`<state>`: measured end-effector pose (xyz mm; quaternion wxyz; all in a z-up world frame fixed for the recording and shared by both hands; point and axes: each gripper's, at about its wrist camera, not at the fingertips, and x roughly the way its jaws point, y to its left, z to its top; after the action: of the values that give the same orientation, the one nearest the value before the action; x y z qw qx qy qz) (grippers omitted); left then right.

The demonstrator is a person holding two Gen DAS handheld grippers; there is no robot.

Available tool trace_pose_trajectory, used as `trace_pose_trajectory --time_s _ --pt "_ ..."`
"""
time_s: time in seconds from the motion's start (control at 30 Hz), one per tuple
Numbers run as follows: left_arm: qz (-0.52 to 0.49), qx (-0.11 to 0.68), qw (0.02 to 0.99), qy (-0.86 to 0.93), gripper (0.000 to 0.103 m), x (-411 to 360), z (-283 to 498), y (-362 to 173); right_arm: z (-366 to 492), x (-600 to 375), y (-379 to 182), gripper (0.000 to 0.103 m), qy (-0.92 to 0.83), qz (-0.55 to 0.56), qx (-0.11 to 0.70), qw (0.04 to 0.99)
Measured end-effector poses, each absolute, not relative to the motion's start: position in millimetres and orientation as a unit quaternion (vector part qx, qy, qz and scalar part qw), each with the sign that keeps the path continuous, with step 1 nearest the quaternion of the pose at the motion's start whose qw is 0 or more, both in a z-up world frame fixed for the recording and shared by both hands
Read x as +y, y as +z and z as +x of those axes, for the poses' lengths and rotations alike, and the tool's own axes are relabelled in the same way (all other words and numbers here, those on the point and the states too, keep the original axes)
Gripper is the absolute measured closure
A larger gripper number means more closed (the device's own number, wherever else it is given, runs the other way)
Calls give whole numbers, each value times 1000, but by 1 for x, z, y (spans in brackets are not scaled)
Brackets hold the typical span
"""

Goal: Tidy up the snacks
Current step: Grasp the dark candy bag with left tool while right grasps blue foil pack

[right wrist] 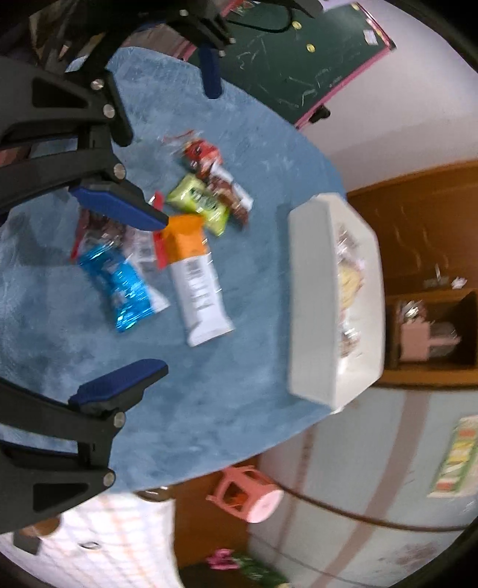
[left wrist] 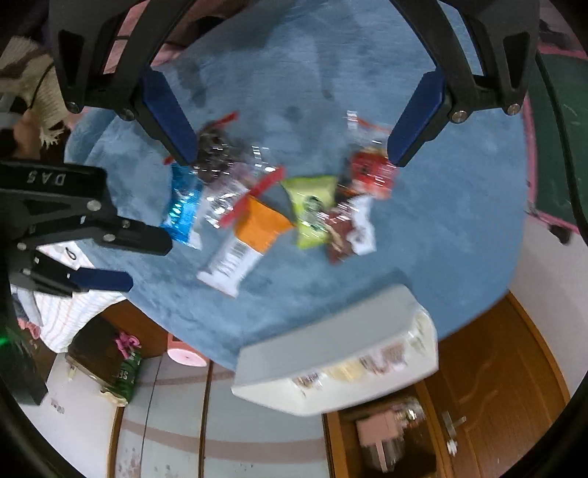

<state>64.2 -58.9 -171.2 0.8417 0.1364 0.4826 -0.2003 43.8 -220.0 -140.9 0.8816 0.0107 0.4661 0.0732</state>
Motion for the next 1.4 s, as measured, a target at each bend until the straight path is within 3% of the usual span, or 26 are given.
trace_pose_trajectory --time_s 0.3,0.7,0.8,0.83,0.93,1.23,1.3,1.4 --pt "86 560 798 -207 0 -95 80 -224 48 -239 -174 30 59 31 492 868" --pt "112 579 785 -190 2 -116 83 -256 54 -252 -194 30 80 71 510 853" --pt "121 568 790 -196 21 -121 79 -252 54 -247 -197 30 86 67 514 851" --pt "124 560 795 -199 32 -122 77 -248 54 -246 -198 30 88 67 514 850" --pt "124 556 797 -201 42 -126 77 -246 54 -242 -200 30 93 63 516 849" --pt "112 558 798 -196 46 -114 74 -237 54 -224 -205 31 102 47 521 846" --pt "113 559 797 -197 46 -110 74 -237 56 -221 -208 45 105 48 529 841" --pt "111 559 797 -200 46 -105 74 -236 58 -217 -210 48 104 43 531 840"
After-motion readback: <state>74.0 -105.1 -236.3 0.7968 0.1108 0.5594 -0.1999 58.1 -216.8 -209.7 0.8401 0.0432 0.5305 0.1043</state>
